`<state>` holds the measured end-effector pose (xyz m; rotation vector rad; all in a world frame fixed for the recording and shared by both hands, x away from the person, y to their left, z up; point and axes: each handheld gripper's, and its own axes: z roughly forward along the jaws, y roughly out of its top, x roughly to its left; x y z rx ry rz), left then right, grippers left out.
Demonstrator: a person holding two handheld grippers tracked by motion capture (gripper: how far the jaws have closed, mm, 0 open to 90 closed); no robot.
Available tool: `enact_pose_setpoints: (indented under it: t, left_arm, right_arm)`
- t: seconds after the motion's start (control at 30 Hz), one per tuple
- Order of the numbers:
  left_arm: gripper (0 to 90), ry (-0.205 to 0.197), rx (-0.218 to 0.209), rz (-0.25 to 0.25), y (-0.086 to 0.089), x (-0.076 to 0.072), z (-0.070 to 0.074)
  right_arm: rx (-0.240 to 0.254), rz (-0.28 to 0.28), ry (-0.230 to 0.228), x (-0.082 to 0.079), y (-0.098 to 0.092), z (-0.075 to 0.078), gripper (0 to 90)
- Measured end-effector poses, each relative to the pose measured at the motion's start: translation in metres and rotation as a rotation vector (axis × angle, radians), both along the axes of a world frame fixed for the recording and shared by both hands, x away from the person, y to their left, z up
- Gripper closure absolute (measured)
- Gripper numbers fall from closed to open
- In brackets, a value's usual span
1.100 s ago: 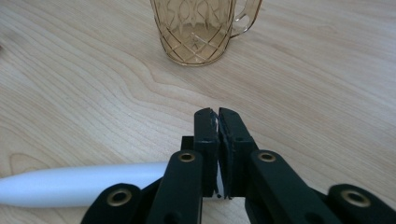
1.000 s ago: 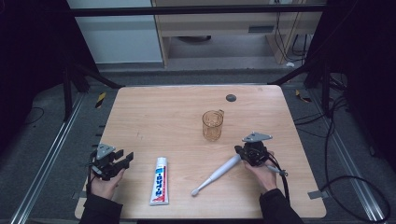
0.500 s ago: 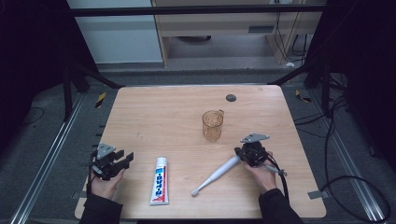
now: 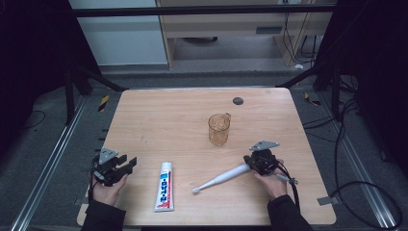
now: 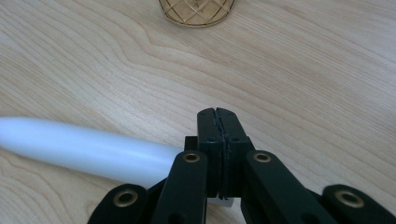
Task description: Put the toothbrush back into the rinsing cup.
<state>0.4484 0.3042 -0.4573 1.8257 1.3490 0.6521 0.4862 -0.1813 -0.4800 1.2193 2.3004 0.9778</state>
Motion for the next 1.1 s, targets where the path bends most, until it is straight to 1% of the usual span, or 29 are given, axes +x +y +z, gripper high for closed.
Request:
enact_pose_setpoints:
  t: [0.07, 0.17, 0.27, 0.43, 0.6, 0.7, 0.73, 0.97, 1.1]
  left_arm:
    - [54.1, 0.0, -0.001, -0.001, 0.0, 0.0, 0.0]
    - [54.1, 0.0, 0.0, -0.002, 0.0, 0.0, 0.0]
    - [54.1, 0.0, -0.003, -0.001, 0.001, 0.0, 0.0]
    - [54.1, -0.002, -0.002, 0.003, 0.002, -0.001, 0.0]
    - [54.1, -0.001, -0.003, 0.004, 0.003, -0.001, 0.0]
    - [54.1, -0.002, -0.003, 0.006, 0.003, -0.001, 0.001]
    - [54.1, -0.003, -0.002, 0.007, 0.004, -0.002, 0.001]
    - [54.1, -0.002, -0.003, 0.018, 0.007, -0.001, 0.0]
    - [54.1, -0.001, 0.0, 0.021, 0.008, -0.001, 0.0]
  right_arm:
    - [0.008, 0.001, 0.0, -0.002, -0.001, 0.001, 89.1]
    - [0.003, 0.001, -0.001, -0.003, -0.003, 0.002, 89.1]
    - [0.006, 0.012, 0.011, -0.008, -0.005, 0.002, 89.2]
    - [-0.002, 0.032, 0.01, -0.014, -0.005, 0.003, 89.2]
    - [-0.007, 0.036, 0.017, -0.022, -0.007, 0.003, 89.2]
    - [0.0, 0.04, 0.017, -0.027, -0.009, 0.004, 89.2]
    - [-0.001, 0.044, 0.013, -0.028, -0.01, 0.004, 89.2]
    - [0.005, 0.045, 0.032, -0.036, -0.014, 0.004, 89.3]
    - [0.004, 0.048, 0.029, -0.04, -0.015, 0.004, 89.4]
